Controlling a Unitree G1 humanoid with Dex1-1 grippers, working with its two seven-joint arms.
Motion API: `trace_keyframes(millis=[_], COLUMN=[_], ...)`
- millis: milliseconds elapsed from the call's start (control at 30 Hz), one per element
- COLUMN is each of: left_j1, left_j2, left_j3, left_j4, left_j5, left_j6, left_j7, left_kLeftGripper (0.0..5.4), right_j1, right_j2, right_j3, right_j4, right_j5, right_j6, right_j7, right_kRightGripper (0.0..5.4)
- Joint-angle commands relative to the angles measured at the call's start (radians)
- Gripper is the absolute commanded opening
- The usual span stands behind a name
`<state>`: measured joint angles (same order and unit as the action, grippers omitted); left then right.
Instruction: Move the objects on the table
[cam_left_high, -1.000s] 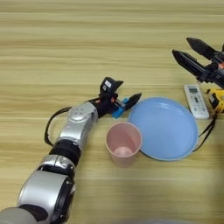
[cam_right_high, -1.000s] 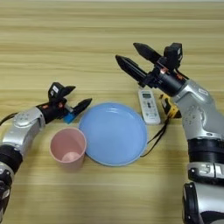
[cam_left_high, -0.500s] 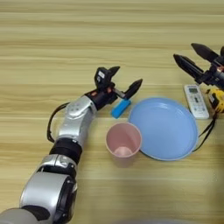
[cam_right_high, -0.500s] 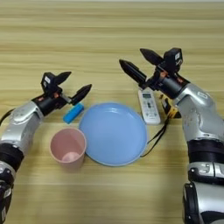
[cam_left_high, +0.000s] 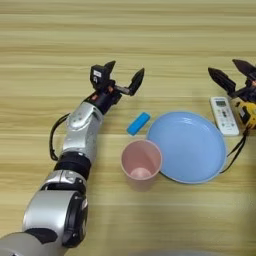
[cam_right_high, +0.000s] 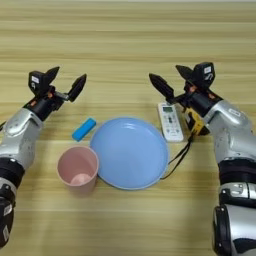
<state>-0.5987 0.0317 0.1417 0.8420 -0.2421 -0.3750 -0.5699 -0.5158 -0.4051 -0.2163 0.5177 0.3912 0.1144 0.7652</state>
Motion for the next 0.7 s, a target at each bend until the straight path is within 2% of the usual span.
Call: trace_keyframes(millis=[33, 367, 533, 700], left_j1=[-0.029, -0.039, -0.038, -0.036], left_j2=[0.010, 0.014, 0.014, 0.015], left_j3=[0.002, -0.009, -0.010, -0.011], left_j4=[0.029, 0.061, 0.058, 0.055], left_j5=[0.014, 0.022, 0.019, 0.017], left_j6=[-0.026, -0.036, -0.037, -0.038], left_j7=[0.017, 0.024, 0.021, 0.017], left_kLeftGripper=[5.36, 5.36, 5.36, 5.36], right_j1=[-0.030, -0.036, 0.022, 0.092], right_j2=[-0.017, 0.010, 0.029, 0.040], right_j3=[0.018, 0.060, 0.071, 0.085], right_j4=[0.028, 0.088, 0.047, -0.046], right_j5=[-0.040, -0.087, -0.127, -0.151], right_j6=[0.000, 0.088, 0.054, 0.045], right_j7=[-0.023, -0.090, -0.156, -0.194], right_kRightGripper=[5.40, 5.40, 5.40, 5.40])
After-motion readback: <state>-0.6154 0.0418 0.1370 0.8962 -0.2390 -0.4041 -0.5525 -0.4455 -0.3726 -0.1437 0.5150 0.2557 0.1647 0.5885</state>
